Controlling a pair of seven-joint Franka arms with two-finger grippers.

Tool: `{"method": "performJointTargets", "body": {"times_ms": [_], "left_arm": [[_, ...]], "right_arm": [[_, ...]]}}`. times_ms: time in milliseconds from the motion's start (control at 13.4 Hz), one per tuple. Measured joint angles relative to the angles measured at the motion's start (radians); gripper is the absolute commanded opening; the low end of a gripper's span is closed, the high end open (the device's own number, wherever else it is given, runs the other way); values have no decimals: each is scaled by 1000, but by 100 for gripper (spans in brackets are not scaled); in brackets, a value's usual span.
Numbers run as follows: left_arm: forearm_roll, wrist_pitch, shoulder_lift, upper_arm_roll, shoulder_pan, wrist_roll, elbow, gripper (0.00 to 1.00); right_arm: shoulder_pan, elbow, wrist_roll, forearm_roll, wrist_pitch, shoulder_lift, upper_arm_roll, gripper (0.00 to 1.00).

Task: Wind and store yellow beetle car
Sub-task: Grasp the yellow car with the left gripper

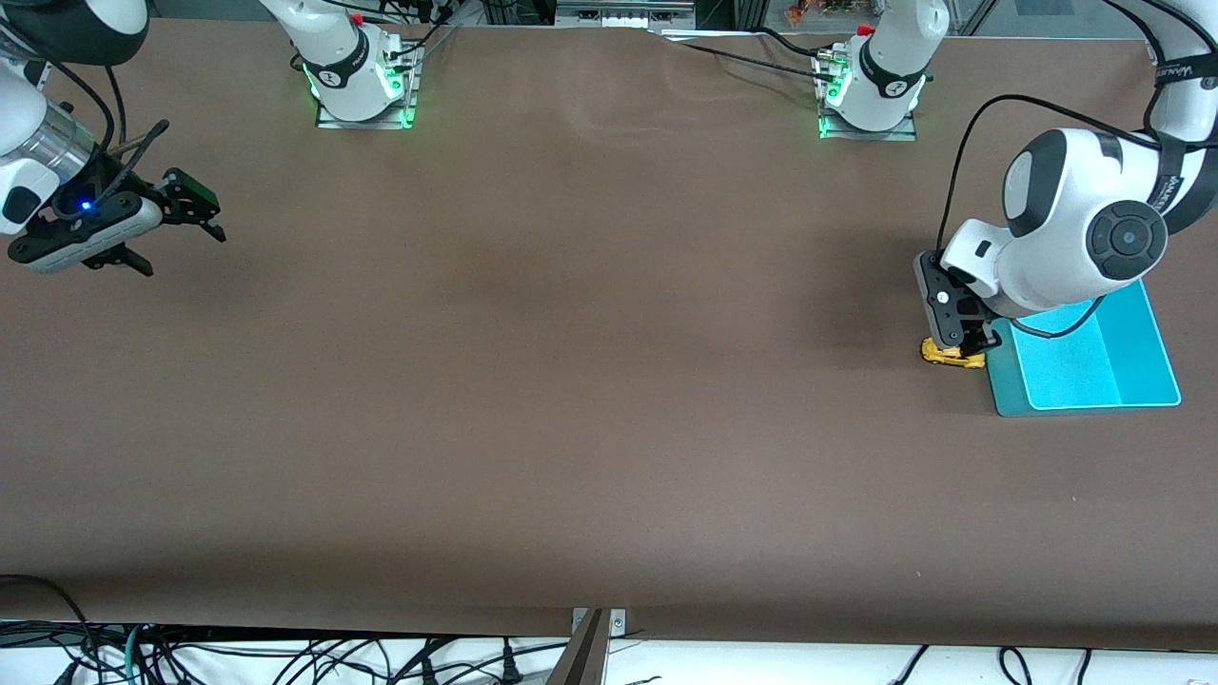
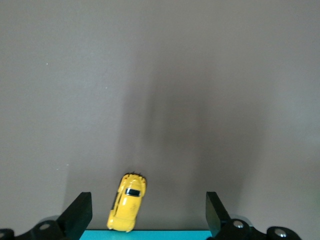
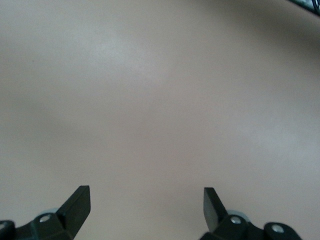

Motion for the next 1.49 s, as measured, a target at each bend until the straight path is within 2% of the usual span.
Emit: {"method": "performJointTargets", "body": {"times_ms": [224, 373, 672, 896, 1493], "left_arm": [[0, 110, 26, 22, 46, 151, -28, 100], [4, 205, 82, 23, 64, 229, -36, 100], [79, 299, 169, 22, 63, 256, -39, 100], [84, 344, 189, 45, 69, 304, -51, 100], [84, 523, 211, 73, 110, 358, -156, 100]], "right_arm": [[11, 14, 122, -1, -64, -22, 1, 100], [12, 14, 136, -1, -72, -29, 1, 100], [15, 14, 140, -7, -74, -30, 1, 100], [16, 14, 141, -8, -75, -30, 1, 100], [18, 14, 143, -8, -75, -30, 1, 100]]}}
